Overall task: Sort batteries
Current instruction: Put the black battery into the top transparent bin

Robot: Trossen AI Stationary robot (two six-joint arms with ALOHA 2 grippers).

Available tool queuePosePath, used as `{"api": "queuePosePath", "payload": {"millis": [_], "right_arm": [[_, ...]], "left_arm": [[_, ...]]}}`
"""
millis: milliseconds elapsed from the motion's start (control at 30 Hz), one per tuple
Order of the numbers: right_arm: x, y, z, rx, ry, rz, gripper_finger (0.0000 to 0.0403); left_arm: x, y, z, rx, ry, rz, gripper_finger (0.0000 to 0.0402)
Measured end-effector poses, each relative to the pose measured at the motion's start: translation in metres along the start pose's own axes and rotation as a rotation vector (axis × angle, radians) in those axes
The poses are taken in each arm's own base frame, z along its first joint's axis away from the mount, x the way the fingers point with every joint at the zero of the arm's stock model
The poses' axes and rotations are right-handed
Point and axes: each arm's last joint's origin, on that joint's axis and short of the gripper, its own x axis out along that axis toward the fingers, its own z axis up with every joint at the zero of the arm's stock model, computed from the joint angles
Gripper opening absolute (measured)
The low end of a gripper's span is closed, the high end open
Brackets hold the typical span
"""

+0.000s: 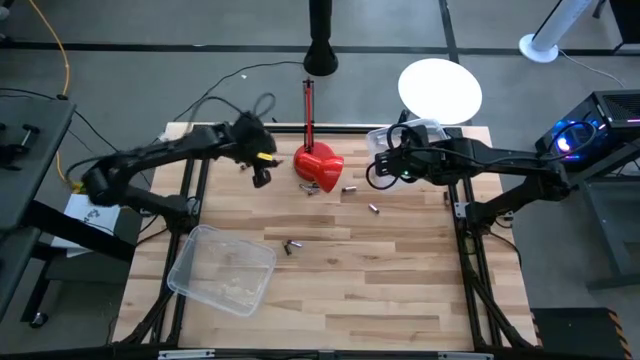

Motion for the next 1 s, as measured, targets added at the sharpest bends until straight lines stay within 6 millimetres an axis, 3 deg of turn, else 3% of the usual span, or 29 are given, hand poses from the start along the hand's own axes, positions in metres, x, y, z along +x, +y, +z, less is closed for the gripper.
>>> {"api": "queuePosePath", "payload": {"millis": [167, 267, 633, 867, 1000], "right_arm": [[-0.001, 0.000, 0.003, 0.052, -0.084, -0.020, 0.0189], [-0.001, 0.001, 0.009, 0.076, -0.119, -0.002, 0.0189], [-0.012, 0.005, 0.031, 0.133, -0.254, 0.137, 0.0189], [-0.024, 0.003, 0.042, 0.151, -0.324, 0.208, 0.0189], [-0.030, 0.000, 0.046, 0.165, -0.345, 0.231, 0.0189]], "left_arm": [[-0.034, -0.022, 0.031, 0.009, -0.341, -0.008, 0.0005], [-0.031, -0.035, 0.059, 0.054, -0.413, -0.033, 0.0005], [0.065, -0.057, 0.172, 0.134, -0.534, -0.085, 0.0001], [0.129, -0.058, 0.209, 0.107, -0.573, -0.082, 0.0005], [0.155, -0.056, 0.217, 0.066, -0.567, -0.057, 0.0013]]}}
